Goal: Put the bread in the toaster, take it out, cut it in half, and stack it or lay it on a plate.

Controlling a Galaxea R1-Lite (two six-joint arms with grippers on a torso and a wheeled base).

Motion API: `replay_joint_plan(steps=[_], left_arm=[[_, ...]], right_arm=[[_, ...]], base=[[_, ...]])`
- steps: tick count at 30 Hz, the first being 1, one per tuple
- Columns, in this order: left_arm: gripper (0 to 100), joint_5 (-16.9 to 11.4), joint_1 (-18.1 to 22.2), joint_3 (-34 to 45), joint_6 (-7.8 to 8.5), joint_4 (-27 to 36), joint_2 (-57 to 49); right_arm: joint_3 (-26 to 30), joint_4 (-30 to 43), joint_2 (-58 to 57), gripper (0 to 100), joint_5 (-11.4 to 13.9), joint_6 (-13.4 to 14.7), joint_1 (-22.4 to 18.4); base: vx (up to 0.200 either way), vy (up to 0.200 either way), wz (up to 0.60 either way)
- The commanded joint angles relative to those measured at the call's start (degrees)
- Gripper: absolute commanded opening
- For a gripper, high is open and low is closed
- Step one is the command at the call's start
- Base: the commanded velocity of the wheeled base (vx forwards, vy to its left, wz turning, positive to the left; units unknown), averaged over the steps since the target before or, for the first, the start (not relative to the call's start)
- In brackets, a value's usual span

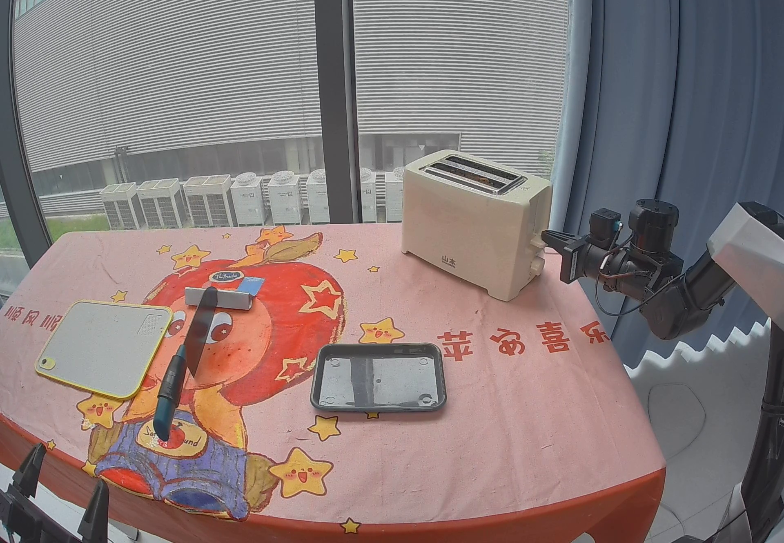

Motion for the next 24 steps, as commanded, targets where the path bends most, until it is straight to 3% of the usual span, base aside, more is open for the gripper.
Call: replay_joint_plan(steps=[1, 24], left_arm=[[100, 0.00, -0.04, 0.84, -0.01, 0.02, -0.31], [100, 0.00, -0.04, 0.84, -0.01, 0.02, -0.31]], right_arm=[[0.12, -0.44, -0.31, 0, 0.04, 0.01, 0.15], [0.03, -0.70, -0.84, 0, 0.04, 0.01, 0.06]], base=[[0.000, 0.000, 0.00], [0.000, 0.000, 0.00]])
